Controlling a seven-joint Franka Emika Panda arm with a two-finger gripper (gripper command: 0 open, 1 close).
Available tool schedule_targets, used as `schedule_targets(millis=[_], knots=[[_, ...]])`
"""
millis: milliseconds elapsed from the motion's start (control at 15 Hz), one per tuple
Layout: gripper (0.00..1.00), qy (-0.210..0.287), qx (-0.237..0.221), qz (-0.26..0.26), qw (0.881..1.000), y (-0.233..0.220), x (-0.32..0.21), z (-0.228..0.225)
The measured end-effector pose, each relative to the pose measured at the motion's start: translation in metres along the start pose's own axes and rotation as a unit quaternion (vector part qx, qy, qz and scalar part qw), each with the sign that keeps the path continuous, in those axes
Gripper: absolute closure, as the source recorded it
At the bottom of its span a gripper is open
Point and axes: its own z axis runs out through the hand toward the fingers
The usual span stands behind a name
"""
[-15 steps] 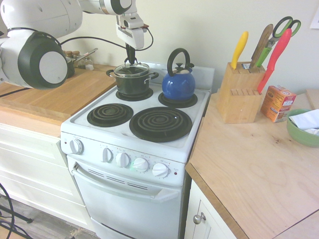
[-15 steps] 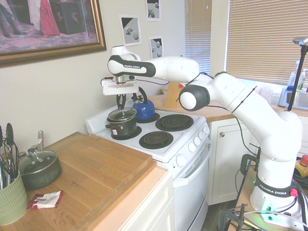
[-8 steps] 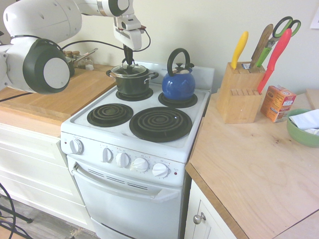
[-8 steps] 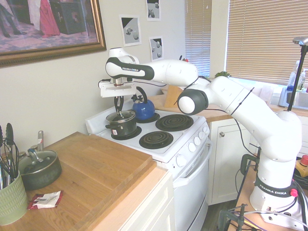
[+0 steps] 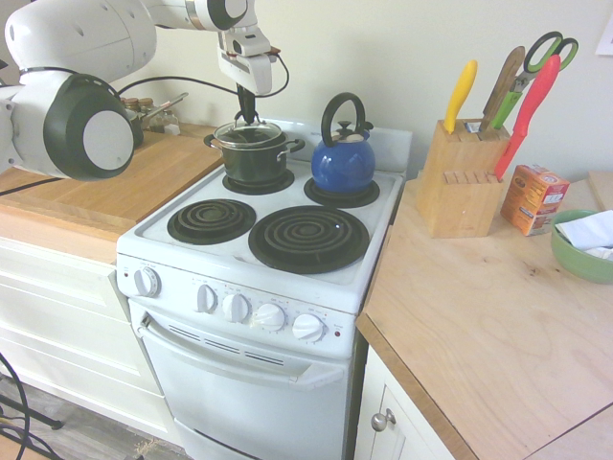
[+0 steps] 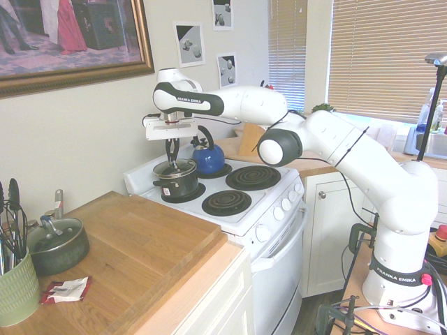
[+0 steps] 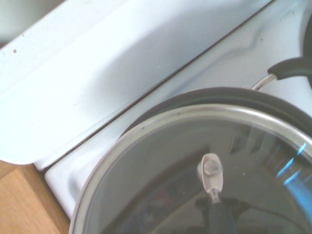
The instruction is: Cover the lid of the pot
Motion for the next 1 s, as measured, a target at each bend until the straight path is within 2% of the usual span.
schedule_targets(millis=[600,1000], knots=[[1.00,0.014,-0.009,0.003,1.000,0.000,0.007,0.013],[1.00,0.024,0.006,-0.003,1.000,-0.004,-0.005,0.004]])
